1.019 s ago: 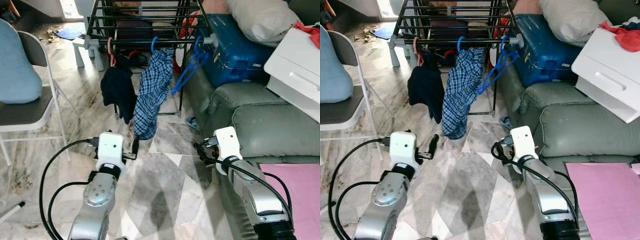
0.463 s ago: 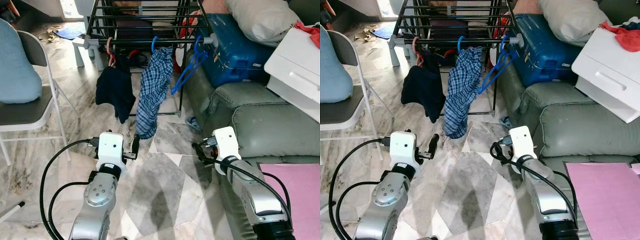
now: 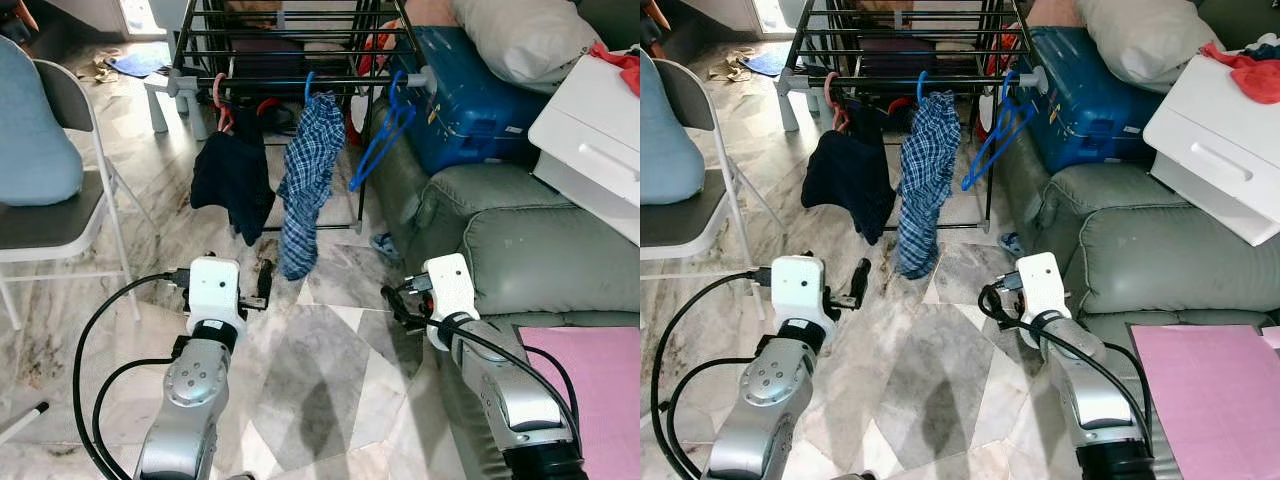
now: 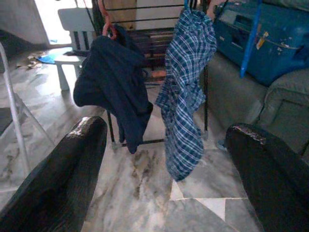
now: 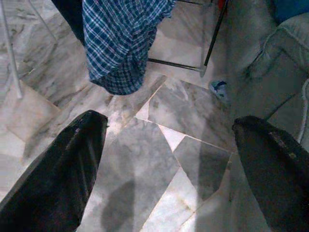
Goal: Hang hanger
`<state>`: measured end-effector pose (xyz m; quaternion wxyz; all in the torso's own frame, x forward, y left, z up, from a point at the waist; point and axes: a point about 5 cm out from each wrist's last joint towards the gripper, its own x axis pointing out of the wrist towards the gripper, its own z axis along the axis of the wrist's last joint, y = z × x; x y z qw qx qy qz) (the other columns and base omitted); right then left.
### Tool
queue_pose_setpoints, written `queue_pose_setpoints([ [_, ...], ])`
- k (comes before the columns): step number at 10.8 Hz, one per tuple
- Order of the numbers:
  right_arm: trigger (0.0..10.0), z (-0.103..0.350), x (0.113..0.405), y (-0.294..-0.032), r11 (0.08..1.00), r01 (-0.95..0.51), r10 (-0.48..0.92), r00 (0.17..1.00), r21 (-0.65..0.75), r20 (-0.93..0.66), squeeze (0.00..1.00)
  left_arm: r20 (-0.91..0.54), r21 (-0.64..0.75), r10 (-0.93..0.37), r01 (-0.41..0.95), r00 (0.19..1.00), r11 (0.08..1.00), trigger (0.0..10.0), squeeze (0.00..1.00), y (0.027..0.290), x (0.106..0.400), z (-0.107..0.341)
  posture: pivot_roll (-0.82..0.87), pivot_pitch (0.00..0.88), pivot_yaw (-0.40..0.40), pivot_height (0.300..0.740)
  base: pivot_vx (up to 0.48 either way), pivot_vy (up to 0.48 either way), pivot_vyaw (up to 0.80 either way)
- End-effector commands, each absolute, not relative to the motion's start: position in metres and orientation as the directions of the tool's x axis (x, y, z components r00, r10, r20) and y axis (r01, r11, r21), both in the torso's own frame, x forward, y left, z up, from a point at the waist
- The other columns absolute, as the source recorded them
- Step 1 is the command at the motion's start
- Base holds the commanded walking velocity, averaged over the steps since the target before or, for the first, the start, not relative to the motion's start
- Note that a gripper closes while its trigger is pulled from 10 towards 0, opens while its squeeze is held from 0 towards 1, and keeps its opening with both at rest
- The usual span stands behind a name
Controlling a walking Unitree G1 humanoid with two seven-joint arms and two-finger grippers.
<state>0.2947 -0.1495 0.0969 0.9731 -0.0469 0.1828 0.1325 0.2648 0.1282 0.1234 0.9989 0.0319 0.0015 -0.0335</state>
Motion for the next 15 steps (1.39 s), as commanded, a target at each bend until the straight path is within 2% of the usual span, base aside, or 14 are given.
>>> queue_pose_setpoints([
  [1,10.0,0.103,0.296,-0.149,0.961,-0.276,0.248,0.903,-0.032,-0.352,0.0,0.028,0.074,-0.06,0.057,0.998,0.996,10.0,0.0,0.129,0.266,0.13,-0.03,0.094,-0.037,0.74,0.0,0.0,0.0],
  [5,10.0,0.113,0.3,-0.149,0.962,-0.272,0.261,0.919,0.005,-0.295,0.0,0.061,0.065,-0.045,0.041,0.997,0.997,10.0,0.0,0.133,0.268,0.139,-0.03,0.078,-0.034,0.74,0.0,0.0,0.0],
  [9,10.0,0.12,0.312,-0.158,0.97,-0.216,0.191,0.962,-0.115,-0.196,0.0,0.085,0.054,0.002,-0.007,0.996,0.999,10.0,0.0,0.138,0.277,0.14,-0.06,0.0,-0.044,0.74,0.0,0.0,0.0],
  [10,10.0,0.126,0.317,-0.161,0.983,-0.175,0.165,0.971,-0.045,-0.173,0.0,0.081,0.041,0.02,-0.023,0.997,0.999,10.0,0.0,0.14,0.28,0.138,-0.07,0.0,-0.026,0.74,0.0,0.0,0.0],
  [12,10.0,0.126,0.317,-0.171,0.988,-0.152,0.146,0.973,-0.017,-0.181,0.0,0.097,0.076,0.029,-0.036,0.995,0.996,10.0,0.0,0.143,0.284,0.141,-0.05,0.0,-0.005,0.74,0.0,0.0,0.0],
  [14,10.0,0.117,0.309,-0.178,0.99,-0.139,0.14,0.975,0.016,-0.172,0.0,0.126,0.084,0.095,-0.106,0.987,0.991,10.0,0.0,0.159,0.278,0.144,-0.03,0.0,-0.011,0.74,0.0,0.0,0.0],
  [15,10.0,0.117,0.306,-0.18,0.992,-0.122,0.122,0.979,0.007,-0.165,0.0,0.119,0.072,0.065,-0.074,0.991,0.995,10.0,0.0,0.16,0.273,0.142,-0.02,0.0,-0.02,0.74,0.0,0.0,0.0],
])
